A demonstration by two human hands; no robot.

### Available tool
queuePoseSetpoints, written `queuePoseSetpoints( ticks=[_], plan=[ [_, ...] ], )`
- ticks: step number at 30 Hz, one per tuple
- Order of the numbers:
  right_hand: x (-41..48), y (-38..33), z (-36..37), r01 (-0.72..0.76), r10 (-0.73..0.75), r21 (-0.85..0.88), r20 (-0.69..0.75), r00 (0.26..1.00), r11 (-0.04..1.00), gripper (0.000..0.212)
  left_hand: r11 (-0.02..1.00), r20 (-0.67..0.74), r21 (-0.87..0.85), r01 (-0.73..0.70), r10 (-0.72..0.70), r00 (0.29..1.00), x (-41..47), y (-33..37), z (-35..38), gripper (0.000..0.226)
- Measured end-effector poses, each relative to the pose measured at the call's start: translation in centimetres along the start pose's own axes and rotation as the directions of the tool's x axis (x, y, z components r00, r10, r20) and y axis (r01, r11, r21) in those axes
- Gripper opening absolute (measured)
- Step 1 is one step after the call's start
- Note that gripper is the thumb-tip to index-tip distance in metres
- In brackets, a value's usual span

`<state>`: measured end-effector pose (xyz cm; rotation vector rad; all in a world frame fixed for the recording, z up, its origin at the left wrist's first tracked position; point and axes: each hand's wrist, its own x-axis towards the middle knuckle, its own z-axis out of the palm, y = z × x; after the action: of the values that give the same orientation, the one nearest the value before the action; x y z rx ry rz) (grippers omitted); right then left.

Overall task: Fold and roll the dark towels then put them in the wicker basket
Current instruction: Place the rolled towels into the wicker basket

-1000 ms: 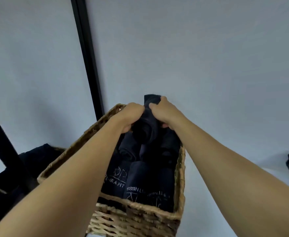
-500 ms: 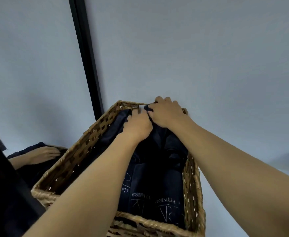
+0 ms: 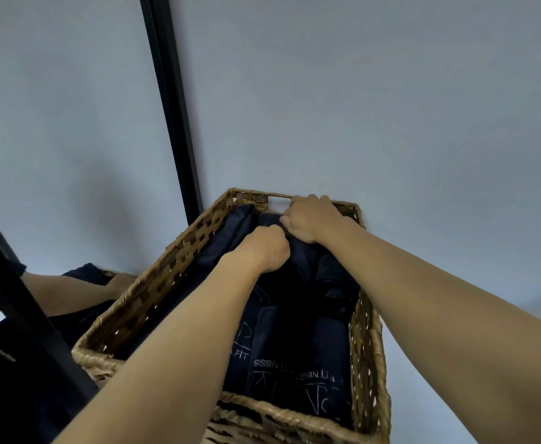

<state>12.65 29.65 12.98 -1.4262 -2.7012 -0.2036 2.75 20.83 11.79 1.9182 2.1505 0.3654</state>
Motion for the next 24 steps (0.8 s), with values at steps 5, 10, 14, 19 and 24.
queuePoseSetpoints(
  ticks=[5, 10, 14, 19, 24],
  plan=[
    [-3.2, 2.0, -2.0, 0.048, 0.1, 0.53, -0.247, 0.964, 0.847, 0.039, 0.99, -0.168, -0.088, 0.113, -0.127, 0.978, -0.3, 0.0, -1.1, 0.028],
    [-9.5, 7.7, -4.0, -0.023, 0.365, 0.756, -0.289, 0.885, 0.654, 0.031, 0.96, -0.444, -0.241, -0.141, 0.02, 0.896, -0.3, 8.8, -3.1, 0.021],
    [-15.2, 14.0, -3.5, -0.178, 0.608, 0.827, -0.23, 0.76, 0.534, 0.036, 0.782, -0.223, -0.585, -0.216, 0.101, 0.97, -0.9, 20.1, -0.6, 0.016],
    [-22.9, 22.7, -0.7, -0.433, 0.784, 0.776, -0.125, 0.608, 0.459, 0.033, 0.63, 0.094, -0.776, -0.042, 0.18, 0.979, -1.4, 30.5, 8.2, 0.016],
    [-30.1, 29.2, 3.1, -0.691, 0.875, 0.593, -0.048, 0.482, 0.413, 0.035, 0.61, 0.382, -0.775, 0.164, 0.246, 0.891, -2.3, 37.5, 17.1, 0.008]
  ],
)
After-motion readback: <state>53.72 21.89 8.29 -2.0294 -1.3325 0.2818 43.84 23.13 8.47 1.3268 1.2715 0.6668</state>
